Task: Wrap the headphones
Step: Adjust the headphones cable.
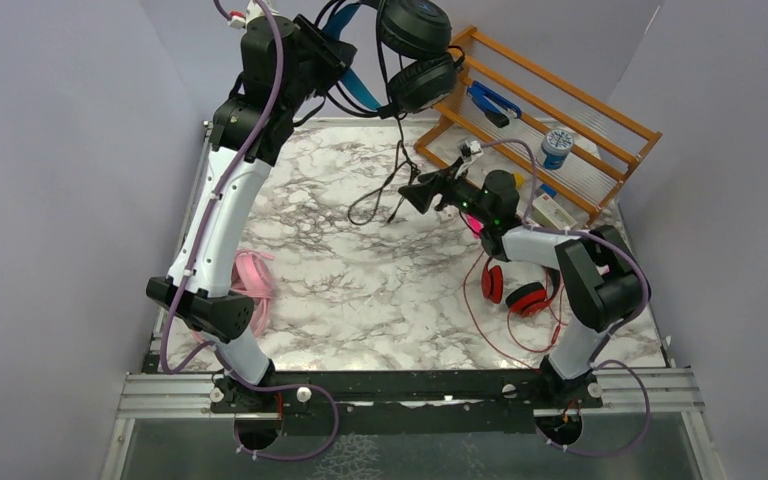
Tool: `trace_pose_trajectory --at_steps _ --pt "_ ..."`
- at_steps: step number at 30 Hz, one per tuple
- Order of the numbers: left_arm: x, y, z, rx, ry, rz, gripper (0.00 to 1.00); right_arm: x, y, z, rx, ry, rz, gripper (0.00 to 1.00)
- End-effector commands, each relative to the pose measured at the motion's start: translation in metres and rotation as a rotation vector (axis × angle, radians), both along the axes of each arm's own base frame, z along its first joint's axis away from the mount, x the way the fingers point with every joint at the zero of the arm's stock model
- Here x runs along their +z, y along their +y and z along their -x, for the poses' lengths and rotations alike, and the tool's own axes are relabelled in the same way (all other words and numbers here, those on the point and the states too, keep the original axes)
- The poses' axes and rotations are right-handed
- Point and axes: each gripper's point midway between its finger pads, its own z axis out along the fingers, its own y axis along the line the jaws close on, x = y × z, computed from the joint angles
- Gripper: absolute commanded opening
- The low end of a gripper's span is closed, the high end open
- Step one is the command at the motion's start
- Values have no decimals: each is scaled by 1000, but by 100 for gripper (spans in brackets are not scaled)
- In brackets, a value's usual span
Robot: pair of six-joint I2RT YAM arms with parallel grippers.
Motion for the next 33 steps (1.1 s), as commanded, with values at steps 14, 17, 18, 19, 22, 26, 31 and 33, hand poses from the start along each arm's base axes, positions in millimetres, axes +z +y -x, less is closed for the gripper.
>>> trace_pose_trajectory --at_steps 14,17,18,19,22,26,31,33 --pt "32 2 3 -11 -93 86 0 36 33 -5 170 -41 -108 52" --pt "47 11 -11 3 -151 72 0 7 18 -9 64 78 -69 15" --pt "53 20 -21 18 -173 69 0 -10 8 -5 22 127 -53 10" --pt "57 33 -31 38 -183 78 0 -28 -1 2 -12 182 -34 5" --pt "75 83 -63 80 -220 173 0 -75 -22 27 -21 374 14 0" --pt "96 154 -90 167 -329 257 0 -110 -39 60 -49 562 94 0" --pt "89 227 -108 350 -396 202 0 -135 -74 86 -170 696 206 0" --pt "84 250 -115 397 -394 183 0 -138 -91 91 -226 743 218 0"
